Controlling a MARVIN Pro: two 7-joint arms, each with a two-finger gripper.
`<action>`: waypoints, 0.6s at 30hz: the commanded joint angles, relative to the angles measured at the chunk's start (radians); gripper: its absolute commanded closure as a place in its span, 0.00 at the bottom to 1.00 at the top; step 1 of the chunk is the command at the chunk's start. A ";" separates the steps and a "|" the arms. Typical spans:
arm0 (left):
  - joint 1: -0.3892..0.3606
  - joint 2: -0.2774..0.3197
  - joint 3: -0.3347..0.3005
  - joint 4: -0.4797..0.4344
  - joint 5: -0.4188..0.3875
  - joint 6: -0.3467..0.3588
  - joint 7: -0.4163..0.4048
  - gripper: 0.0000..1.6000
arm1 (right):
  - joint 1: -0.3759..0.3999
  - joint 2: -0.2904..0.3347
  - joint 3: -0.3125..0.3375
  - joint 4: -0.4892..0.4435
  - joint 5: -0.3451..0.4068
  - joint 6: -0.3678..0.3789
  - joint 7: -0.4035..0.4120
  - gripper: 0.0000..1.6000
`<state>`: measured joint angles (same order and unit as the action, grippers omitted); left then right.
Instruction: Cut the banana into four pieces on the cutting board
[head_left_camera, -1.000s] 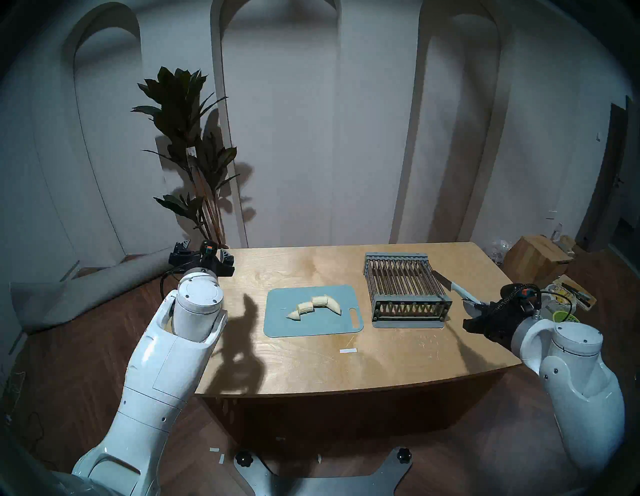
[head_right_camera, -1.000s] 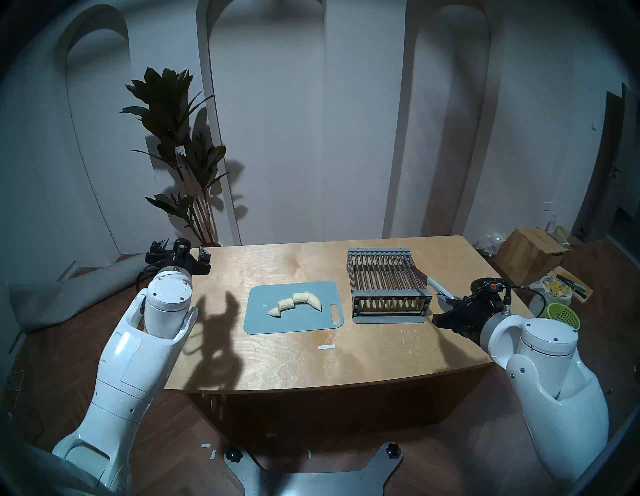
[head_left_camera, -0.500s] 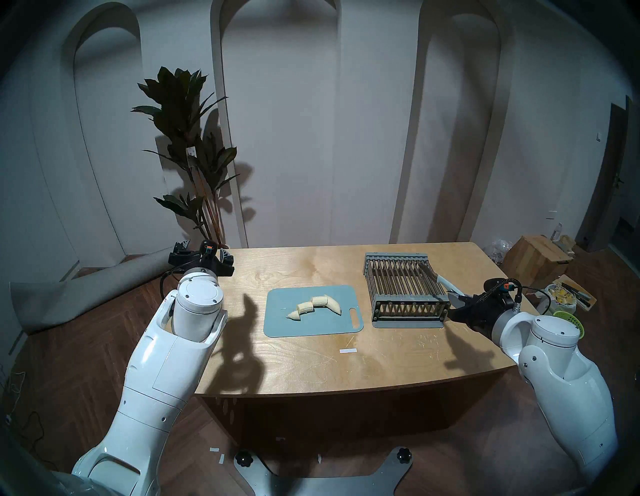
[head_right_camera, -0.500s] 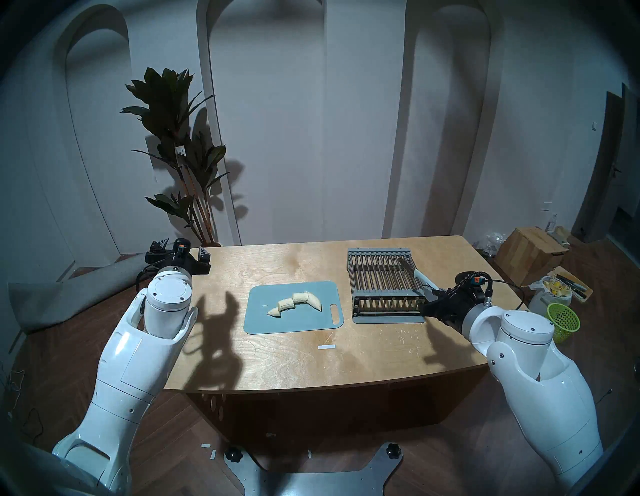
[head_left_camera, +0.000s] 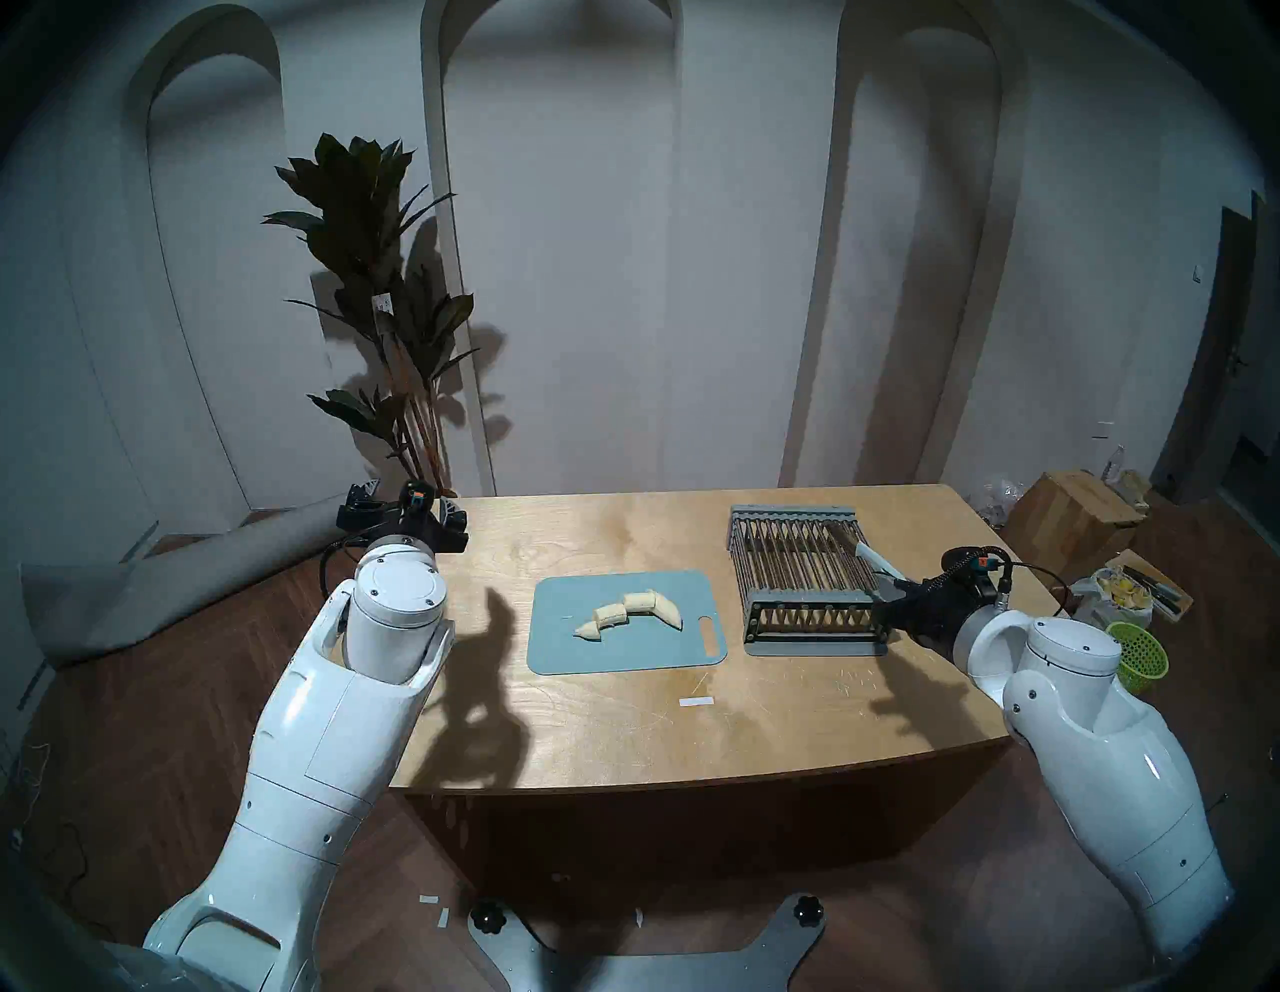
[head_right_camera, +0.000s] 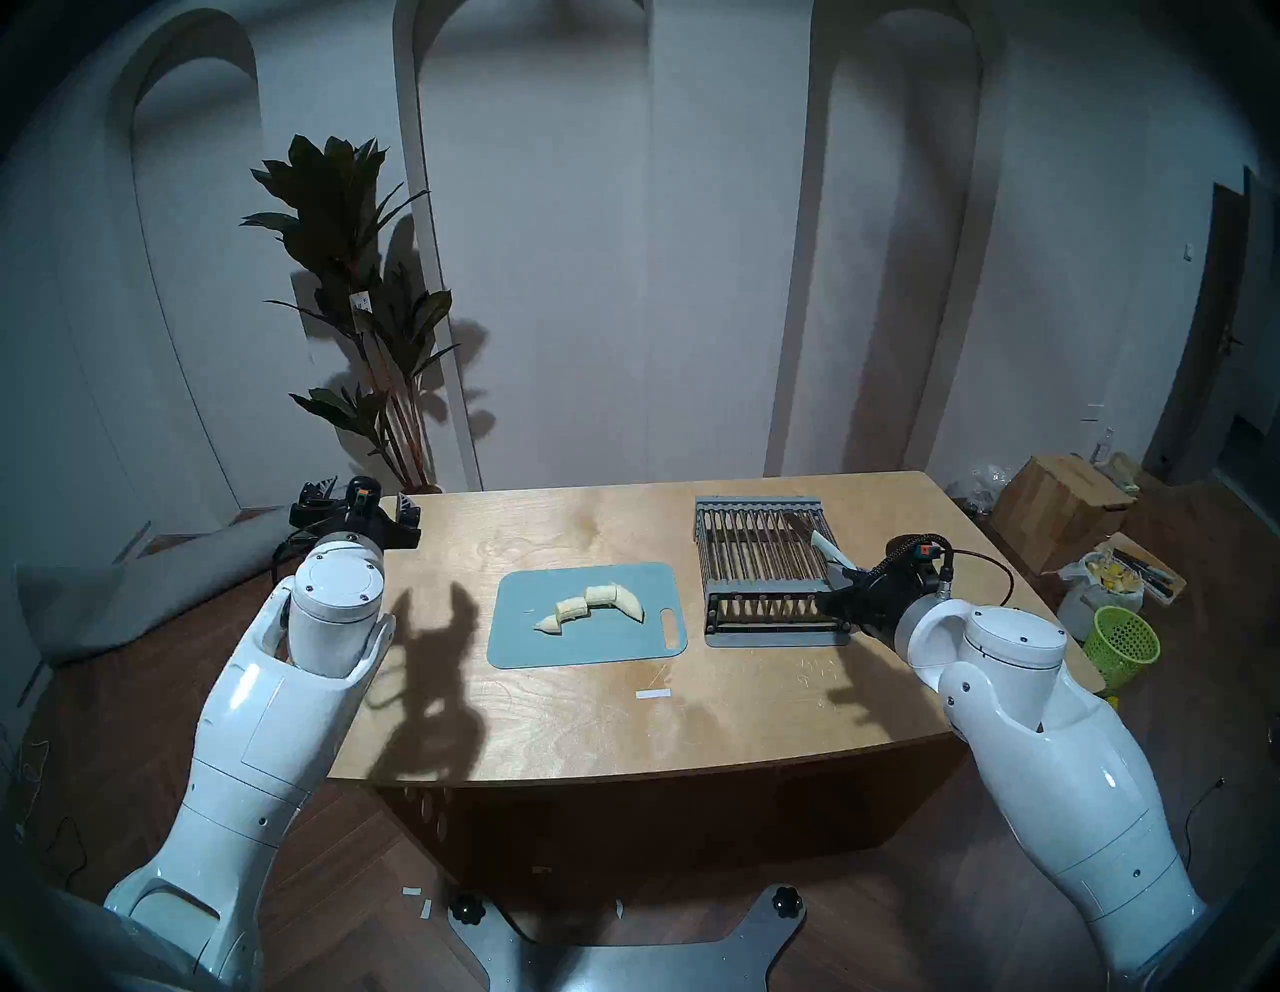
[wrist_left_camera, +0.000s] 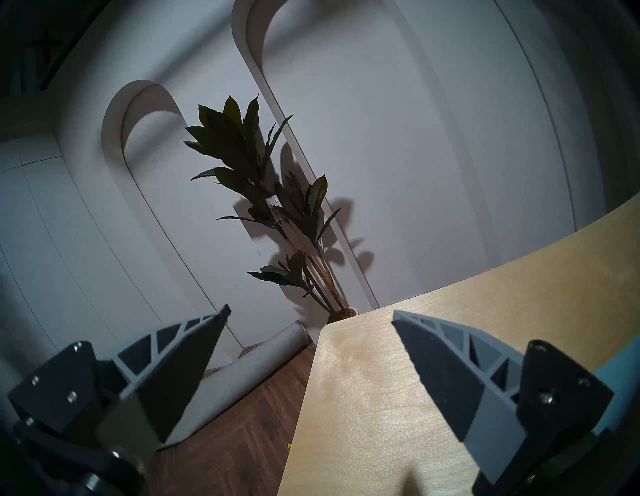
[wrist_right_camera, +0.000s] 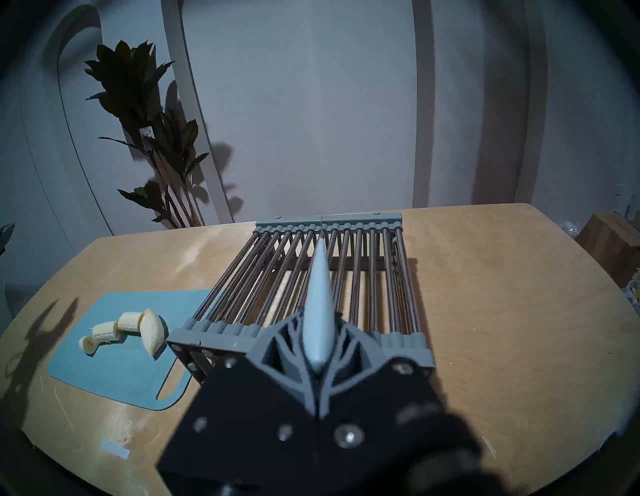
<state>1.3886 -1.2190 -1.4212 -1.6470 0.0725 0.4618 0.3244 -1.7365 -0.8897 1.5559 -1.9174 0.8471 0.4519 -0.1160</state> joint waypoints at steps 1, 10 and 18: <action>-0.023 0.000 0.000 -0.017 0.002 -0.006 0.000 0.00 | 0.112 -0.030 -0.038 0.030 -0.020 -0.016 -0.009 1.00; -0.023 0.000 0.000 -0.017 0.001 -0.006 0.000 0.00 | 0.203 -0.073 -0.099 0.124 -0.063 0.000 -0.026 1.00; -0.023 0.000 0.001 -0.017 0.001 -0.006 0.000 0.00 | 0.285 -0.114 -0.139 0.199 -0.105 0.019 -0.034 1.00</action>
<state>1.3885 -1.2185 -1.4210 -1.6469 0.0724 0.4616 0.3259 -1.5609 -0.9619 1.4316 -1.7439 0.7740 0.4565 -0.1528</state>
